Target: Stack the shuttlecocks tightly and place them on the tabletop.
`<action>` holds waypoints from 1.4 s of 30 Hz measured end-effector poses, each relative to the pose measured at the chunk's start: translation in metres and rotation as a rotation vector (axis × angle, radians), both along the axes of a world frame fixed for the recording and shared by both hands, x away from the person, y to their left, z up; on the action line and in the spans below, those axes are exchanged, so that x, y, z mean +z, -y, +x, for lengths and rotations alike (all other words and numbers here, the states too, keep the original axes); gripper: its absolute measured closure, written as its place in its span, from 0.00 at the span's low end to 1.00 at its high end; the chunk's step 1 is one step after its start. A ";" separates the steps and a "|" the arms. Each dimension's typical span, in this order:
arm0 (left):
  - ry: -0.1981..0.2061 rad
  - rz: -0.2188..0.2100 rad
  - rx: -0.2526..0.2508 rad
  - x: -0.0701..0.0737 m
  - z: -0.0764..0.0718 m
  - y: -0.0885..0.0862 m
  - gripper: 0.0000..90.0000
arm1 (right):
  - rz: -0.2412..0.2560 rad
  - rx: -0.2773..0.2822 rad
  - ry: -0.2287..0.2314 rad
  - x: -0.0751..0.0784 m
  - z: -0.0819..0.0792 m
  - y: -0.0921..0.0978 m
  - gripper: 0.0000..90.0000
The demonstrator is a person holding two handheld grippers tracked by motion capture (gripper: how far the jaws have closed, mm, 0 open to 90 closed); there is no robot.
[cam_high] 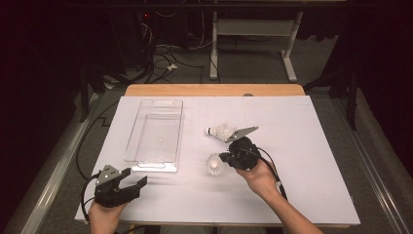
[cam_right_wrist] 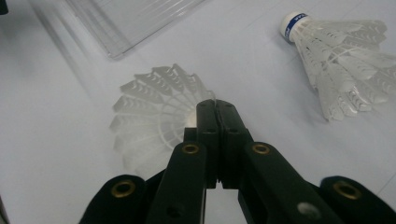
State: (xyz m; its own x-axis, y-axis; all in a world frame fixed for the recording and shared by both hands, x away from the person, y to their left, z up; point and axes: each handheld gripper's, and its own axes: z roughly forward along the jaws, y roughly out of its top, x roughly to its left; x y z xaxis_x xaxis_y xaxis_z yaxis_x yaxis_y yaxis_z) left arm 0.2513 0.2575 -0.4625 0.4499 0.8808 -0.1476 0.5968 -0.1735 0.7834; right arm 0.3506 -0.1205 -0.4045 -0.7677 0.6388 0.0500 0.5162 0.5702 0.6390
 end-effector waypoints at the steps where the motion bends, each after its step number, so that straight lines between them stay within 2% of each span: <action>1: 0.000 0.000 0.000 0.000 0.000 0.000 0.33 | 0.003 0.001 -0.003 0.000 -0.001 0.000 1.00; 10: 0.000 0.000 0.000 0.000 0.000 0.000 0.33 | 0.022 0.017 -0.032 -0.001 -0.003 0.001 1.00; 22: 0.000 0.001 0.001 0.000 0.000 0.000 0.33 | 0.023 -0.032 -0.053 -0.009 0.002 0.016 0.99; 30: 0.001 0.001 0.002 0.000 0.000 0.000 0.33 | 0.014 -0.049 -0.040 -0.013 0.004 0.021 0.97; 40: 0.002 0.000 0.004 0.000 0.000 0.000 0.33 | 0.011 -0.090 -0.058 -0.019 0.009 0.028 0.93; 42: 0.003 0.000 0.004 0.000 0.000 -0.001 0.33 | 0.007 -0.084 -0.051 -0.020 0.011 0.029 0.92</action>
State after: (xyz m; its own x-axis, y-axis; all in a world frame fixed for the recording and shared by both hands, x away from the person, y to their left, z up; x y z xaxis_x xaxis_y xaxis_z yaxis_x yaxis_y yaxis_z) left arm 0.2511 0.2581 -0.4623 0.4463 0.8828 -0.1468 0.5955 -0.1705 0.7851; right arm 0.3617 -0.1496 -0.4245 -0.7076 0.7005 0.0930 0.5943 0.5187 0.6145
